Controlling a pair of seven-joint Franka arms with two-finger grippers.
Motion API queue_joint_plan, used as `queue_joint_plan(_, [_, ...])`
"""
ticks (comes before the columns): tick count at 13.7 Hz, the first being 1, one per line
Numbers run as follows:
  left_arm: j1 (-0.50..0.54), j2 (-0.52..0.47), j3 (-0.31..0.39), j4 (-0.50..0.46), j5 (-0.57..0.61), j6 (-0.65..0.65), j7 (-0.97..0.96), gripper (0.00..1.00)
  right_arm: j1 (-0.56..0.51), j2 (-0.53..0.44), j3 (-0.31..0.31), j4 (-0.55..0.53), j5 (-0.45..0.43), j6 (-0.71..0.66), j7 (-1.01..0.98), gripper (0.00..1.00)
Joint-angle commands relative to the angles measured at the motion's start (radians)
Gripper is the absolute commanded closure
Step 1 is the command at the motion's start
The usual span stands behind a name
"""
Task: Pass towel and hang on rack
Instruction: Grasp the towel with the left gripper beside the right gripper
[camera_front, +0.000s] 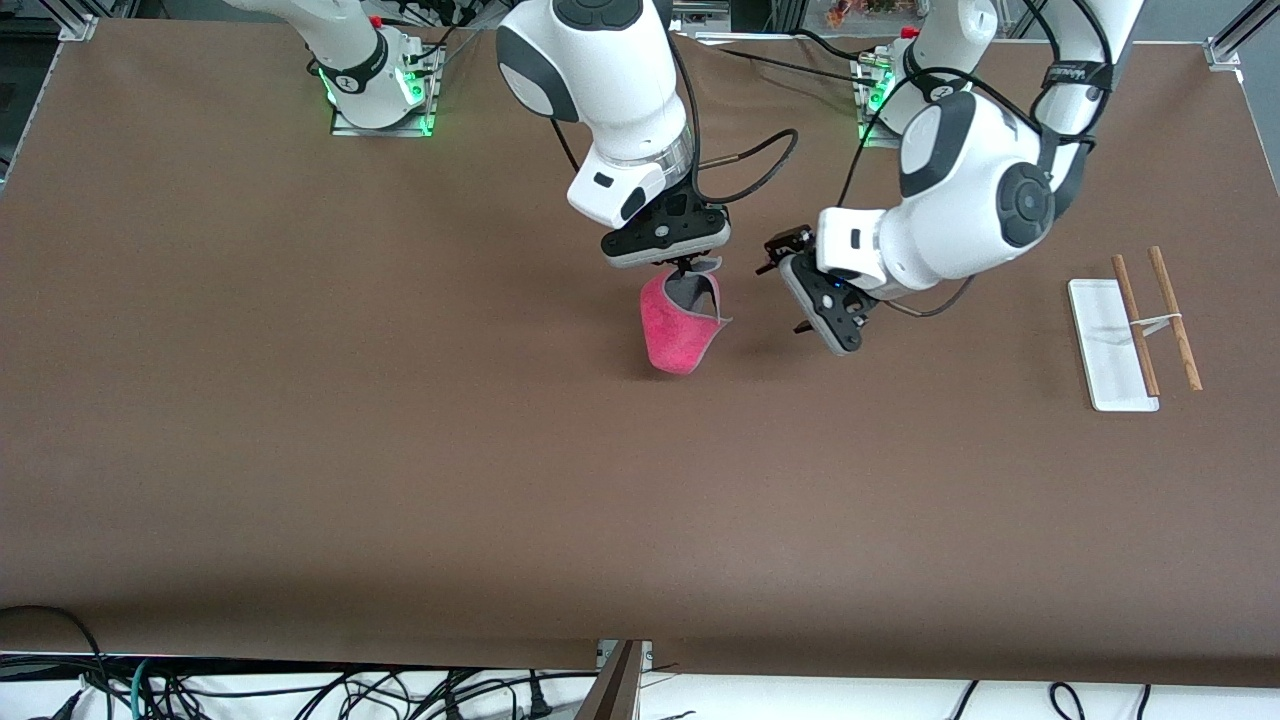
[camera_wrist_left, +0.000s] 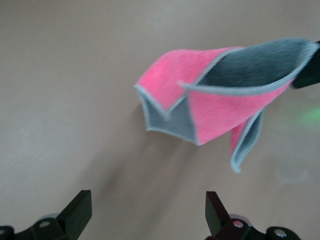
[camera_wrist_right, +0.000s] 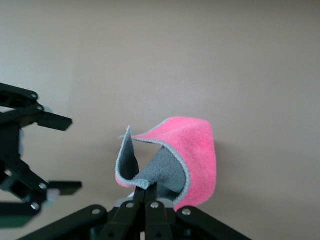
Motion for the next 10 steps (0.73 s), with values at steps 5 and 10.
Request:
queue_joint_plan(5, [0.006,0.003,-0.089,-0.014,-0.028,0.097,-0.005,0.00,0.013,0.012,-0.009,0.029,-0.012,-0.002,-0.007,1.00])
queue_joint_plan(10, [0.006,0.018,-0.132,-0.013,-0.028,0.115,-0.049,0.00,0.013,0.012,-0.009,0.029,-0.012,-0.002,-0.007,1.00])
